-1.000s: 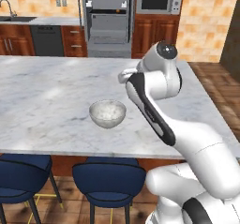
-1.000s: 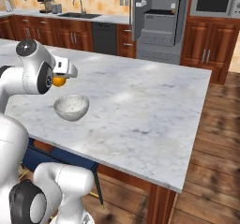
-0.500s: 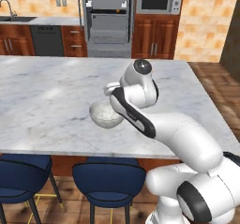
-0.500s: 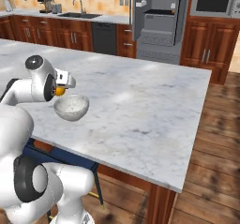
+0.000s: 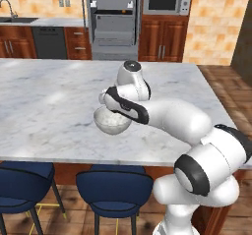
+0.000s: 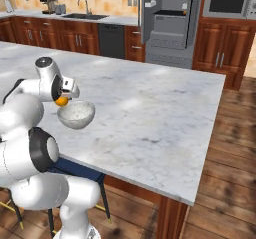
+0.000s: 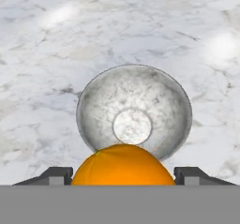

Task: Retrieve the orange and tangerine from the fridge and place them into the bowl on the dining table.

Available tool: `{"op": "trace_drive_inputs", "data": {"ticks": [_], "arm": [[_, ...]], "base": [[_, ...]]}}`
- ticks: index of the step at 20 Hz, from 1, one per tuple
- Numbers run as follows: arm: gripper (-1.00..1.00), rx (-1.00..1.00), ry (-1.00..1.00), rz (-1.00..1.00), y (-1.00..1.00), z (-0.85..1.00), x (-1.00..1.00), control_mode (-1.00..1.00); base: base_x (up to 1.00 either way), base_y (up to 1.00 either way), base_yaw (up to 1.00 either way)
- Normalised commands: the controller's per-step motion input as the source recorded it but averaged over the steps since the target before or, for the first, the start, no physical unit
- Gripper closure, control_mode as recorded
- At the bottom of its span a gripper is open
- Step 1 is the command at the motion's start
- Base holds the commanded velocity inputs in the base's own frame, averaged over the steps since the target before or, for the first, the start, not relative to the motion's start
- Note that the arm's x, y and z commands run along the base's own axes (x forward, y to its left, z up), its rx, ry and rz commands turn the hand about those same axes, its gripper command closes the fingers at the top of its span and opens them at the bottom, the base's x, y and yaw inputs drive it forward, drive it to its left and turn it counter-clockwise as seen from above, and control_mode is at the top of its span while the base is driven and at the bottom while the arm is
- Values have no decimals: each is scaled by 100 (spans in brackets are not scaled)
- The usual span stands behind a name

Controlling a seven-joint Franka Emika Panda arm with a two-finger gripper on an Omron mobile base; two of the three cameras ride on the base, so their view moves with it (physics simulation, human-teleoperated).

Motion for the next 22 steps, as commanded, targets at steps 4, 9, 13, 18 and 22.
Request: {"op": "trace_drive_inputs", "data": {"ticks": [4, 9, 13, 18, 22], "arm": [[100, 0, 6, 0, 13, -36, 41, -100], [100, -2, 1, 0, 6, -41, 46, -100], [100, -3, 0, 0, 0, -45, 41, -100], [100, -1, 2, 0, 1, -38, 44, -100], [100, -2, 2, 0, 0, -41, 46, -100]], "base": [[0, 0, 0], [0, 0, 0], [0, 0, 0], [0, 0, 0], [0, 0, 0]]}}
